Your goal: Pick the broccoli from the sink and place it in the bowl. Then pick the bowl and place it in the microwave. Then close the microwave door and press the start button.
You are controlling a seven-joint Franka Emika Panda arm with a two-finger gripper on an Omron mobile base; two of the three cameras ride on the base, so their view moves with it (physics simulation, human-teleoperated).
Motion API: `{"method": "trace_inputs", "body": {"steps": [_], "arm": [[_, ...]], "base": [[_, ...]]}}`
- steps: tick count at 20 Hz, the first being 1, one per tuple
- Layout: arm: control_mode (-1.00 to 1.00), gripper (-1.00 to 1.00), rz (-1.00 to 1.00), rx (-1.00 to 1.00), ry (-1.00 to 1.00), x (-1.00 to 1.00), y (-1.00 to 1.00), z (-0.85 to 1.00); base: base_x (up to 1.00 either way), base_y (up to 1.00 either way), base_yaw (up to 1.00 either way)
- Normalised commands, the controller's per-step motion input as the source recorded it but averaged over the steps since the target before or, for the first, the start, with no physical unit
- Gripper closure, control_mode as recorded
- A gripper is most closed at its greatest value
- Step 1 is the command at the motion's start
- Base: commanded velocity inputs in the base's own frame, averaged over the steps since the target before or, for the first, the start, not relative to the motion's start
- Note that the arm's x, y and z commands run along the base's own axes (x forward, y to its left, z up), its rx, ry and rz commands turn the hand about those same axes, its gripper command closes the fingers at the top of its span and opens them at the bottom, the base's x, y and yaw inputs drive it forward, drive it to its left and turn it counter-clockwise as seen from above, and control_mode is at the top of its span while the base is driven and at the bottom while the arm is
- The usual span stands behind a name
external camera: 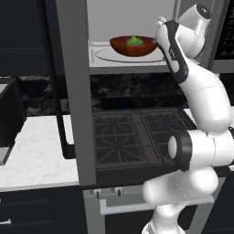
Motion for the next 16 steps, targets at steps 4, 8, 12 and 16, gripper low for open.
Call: {"method": "trace_inputs", "body": {"steps": [4, 8, 12, 16], "arm": [[-1.00, -1.00, 0.00, 0.00, -0.13, -0.94, 0.05, -0.23], [-1.00, -1.00, 0.00, 0.00, -0.08, -0.89, 0.00, -0.09], [-1.00, -1.00, 0.00, -0.01, -0.02, -0.37, 0.01, -0.08], [-1.00, -1.00, 0.00, 0.00, -0.01, -0.02, 0.00, 0.00]], "base": [[0.00, 0.00, 0.00], [0.00, 0.00, 0.00], [0.00, 0.00, 0.00], [0.00, 0.00, 0.00]]}}
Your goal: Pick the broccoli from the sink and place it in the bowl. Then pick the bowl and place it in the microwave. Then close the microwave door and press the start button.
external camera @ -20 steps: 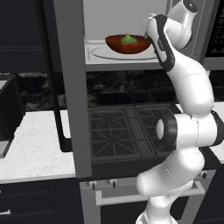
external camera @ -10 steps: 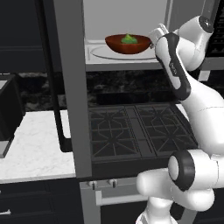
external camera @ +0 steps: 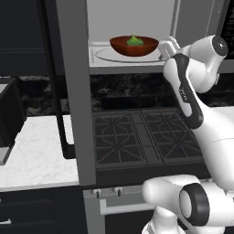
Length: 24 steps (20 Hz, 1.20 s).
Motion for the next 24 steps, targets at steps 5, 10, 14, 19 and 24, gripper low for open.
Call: {"method": "trace_inputs", "body": {"steps": [5, 10, 14, 19, 24], "arm": [[-1.00, -1.00, 0.00, -0.02, -0.09, -0.40, 0.00, -0.13], [-1.00, -1.00, 0.00, -0.04, -0.02, -0.16, 0.03, -0.12], [-1.00, -1.00, 0.00, -0.02, 0.02, 0.00, 0.03, -0.12], [-1.00, -1.00, 0.00, -0.01, 0.03, 0.00, 0.01, -0.21], [-1.00, -1.00, 0.00, -0.13, 0.00, 0.07, -0.13, -0.37]], "base": [[0.00, 0.00, 0.00], [0.00, 0.00, 0.00], [0.00, 0.00, 0.00], [0.00, 0.00, 0.00], [0.00, 0.00, 0.00]]}}
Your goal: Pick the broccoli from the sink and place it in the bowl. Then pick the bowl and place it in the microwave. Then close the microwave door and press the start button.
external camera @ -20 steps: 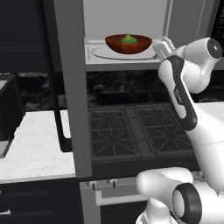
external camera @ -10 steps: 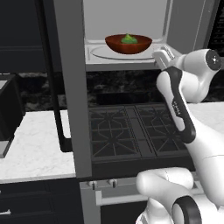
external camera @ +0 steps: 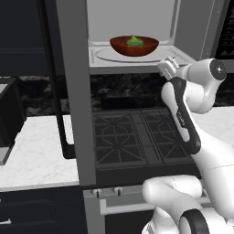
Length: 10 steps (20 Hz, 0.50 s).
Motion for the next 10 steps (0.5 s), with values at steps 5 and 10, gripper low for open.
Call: {"method": "trace_inputs", "body": {"steps": [5, 10], "arm": [[-1.00, -1.00, -0.03, -0.18, 0.04, 0.12, -0.09, -0.31], [-1.00, -1.00, -0.10, -0.59, -0.01, -0.15, 0.65, -0.11]], "base": [[0.00, 0.00, 0.00], [0.00, 0.00, 0.00]]}}
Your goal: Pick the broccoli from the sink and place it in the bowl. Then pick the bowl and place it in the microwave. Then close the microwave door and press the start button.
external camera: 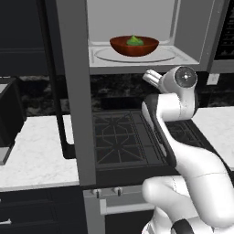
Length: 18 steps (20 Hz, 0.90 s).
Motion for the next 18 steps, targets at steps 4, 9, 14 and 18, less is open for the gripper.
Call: {"method": "trace_inputs", "body": {"steps": [4, 9, 14, 18], "arm": [[-1.00, -1.00, -0.05, -0.37, -0.03, -0.27, 0.26, -0.46], [-1.00, -1.00, -0.01, -0.30, 0.01, -0.06, 0.08, -0.61], [-1.00, -1.00, -0.04, -0.24, -0.05, -0.15, 0.24, -0.36], [-1.00, -1.00, -0.05, -0.21, -0.10, -0.26, 0.42, -0.10]], "base": [[0.00, 0.00, 0.00], [0.00, 0.00, 0.00], [0.00, 0.00, 0.00], [0.00, 0.00, 0.00]]}}
